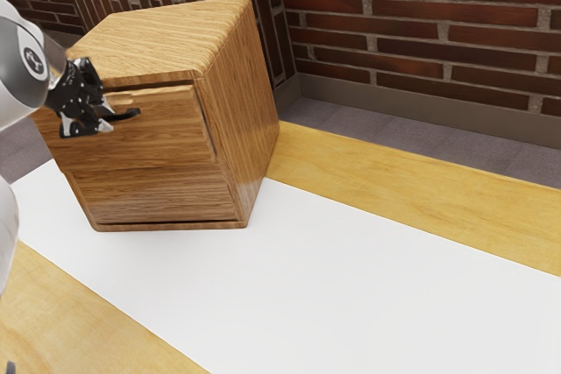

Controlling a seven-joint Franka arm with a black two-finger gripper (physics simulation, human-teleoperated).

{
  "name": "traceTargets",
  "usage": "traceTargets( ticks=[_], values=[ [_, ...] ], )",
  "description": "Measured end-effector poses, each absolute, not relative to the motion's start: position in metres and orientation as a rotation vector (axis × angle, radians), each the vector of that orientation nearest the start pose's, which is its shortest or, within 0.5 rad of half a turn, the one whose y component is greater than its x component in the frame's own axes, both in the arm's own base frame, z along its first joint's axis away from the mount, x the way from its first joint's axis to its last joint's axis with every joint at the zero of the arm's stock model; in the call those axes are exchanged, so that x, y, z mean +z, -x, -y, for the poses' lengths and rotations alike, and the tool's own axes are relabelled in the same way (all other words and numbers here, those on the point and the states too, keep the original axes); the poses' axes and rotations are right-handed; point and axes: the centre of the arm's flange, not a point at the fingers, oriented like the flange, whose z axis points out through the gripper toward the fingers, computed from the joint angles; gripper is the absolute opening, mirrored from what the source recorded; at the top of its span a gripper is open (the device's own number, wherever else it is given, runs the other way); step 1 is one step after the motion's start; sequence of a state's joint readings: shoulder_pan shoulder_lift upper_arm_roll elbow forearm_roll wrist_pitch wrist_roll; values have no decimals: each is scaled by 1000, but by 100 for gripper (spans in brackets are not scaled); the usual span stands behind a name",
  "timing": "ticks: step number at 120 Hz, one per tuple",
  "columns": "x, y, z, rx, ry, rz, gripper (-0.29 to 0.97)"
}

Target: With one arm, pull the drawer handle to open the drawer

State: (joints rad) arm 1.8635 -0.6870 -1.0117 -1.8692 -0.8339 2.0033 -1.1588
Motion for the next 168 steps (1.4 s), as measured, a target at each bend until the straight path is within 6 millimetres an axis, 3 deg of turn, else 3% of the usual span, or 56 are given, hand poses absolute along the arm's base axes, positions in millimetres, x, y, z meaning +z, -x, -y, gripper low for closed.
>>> traceTargets(
  ticks=[33,84,134,168],
  values=[
    [659,-460,-231,668,-1344,-2401,6],
    [663,-446,-219,664,-1376,-2392,4],
    [665,-425,-201,681,-1380,-2380,4],
    [667,-411,-178,703,-1398,-2372,4]
  ],
)
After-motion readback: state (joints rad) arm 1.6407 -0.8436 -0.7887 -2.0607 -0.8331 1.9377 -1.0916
